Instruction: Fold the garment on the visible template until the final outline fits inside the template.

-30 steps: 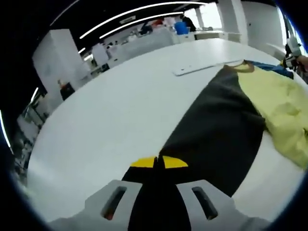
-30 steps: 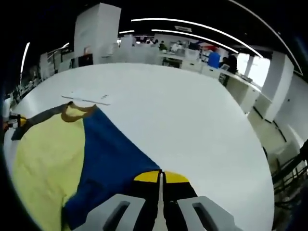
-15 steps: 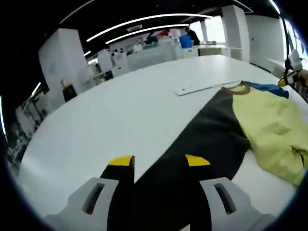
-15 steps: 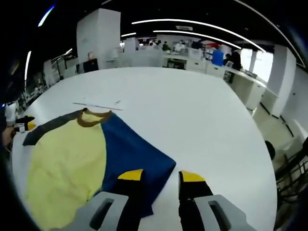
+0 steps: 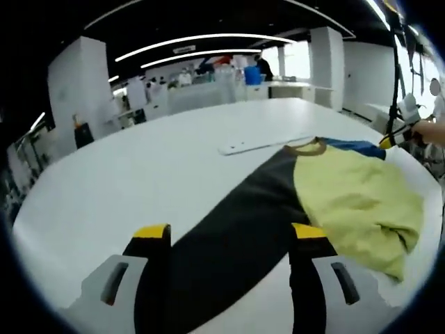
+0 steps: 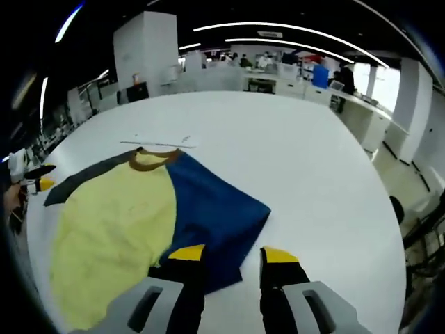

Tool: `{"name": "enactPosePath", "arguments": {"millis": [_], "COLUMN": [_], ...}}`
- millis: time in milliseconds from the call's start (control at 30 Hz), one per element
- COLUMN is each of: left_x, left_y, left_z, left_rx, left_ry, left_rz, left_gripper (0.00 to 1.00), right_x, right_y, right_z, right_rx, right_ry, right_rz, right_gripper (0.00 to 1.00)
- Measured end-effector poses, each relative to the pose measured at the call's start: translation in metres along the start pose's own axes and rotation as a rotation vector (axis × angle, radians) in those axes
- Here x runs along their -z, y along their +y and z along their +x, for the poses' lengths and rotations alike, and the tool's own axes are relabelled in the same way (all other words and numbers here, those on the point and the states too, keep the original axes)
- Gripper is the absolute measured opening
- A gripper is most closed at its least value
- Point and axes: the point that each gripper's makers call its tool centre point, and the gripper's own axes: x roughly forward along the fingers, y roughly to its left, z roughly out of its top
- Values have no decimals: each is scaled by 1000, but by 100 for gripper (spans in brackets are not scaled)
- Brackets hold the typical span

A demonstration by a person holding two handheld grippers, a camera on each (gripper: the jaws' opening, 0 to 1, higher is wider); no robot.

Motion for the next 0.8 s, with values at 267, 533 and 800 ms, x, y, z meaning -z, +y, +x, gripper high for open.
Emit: {"name": "enactPosePath", "arguments": {"millis": [267,533,800], "left_x": [-5,-10,-4], "left_y": [-19,-45,-73], "left_z": [-16,-35,-50], "left_rx": [57,113,211], "left_ry": [-29,-54,-38], "left_rz": [32,63,111], "left_gripper": [79,84,87], "right_x": [11,30,36], "right_y": [5,11,20], "right_z": [-4,-3,-3], "right_rx": [-4,-1,-6], "right_ry": [14,49,58], "right_rz": [11,19,14], "right_gripper": [26,24,23]}}
